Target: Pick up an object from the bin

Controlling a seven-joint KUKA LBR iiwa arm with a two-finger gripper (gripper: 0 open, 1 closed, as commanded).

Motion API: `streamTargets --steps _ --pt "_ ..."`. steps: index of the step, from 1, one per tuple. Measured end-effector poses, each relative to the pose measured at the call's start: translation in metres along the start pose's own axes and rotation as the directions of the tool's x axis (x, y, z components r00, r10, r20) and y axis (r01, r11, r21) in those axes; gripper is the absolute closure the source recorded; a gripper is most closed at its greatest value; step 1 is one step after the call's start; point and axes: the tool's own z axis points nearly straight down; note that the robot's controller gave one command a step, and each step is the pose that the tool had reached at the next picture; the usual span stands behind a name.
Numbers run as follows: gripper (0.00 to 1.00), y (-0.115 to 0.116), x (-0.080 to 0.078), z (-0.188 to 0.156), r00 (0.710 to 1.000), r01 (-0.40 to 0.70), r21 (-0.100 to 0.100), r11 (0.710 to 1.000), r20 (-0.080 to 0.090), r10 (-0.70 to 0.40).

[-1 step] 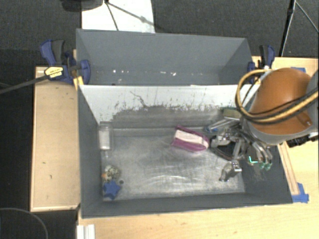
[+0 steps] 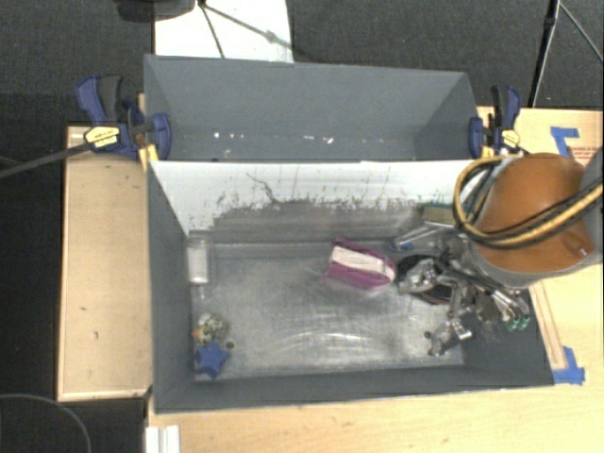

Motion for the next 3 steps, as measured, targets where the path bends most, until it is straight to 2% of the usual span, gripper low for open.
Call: streamTargets --steps 1,2,3 --pt "0.0 -0.024 -0.035 0.08 1.0 -0.001 0.002 1.0 0.008 0.001" --pt "0.0 -0.096 -0.067 0.078 1.0 -0.025 -0.001 1.0 0.01 0.025" --pt "0.0 -0.102 -0.075 0.064 1.0 0.003 -0.003 1.0 0.003 -0.003"
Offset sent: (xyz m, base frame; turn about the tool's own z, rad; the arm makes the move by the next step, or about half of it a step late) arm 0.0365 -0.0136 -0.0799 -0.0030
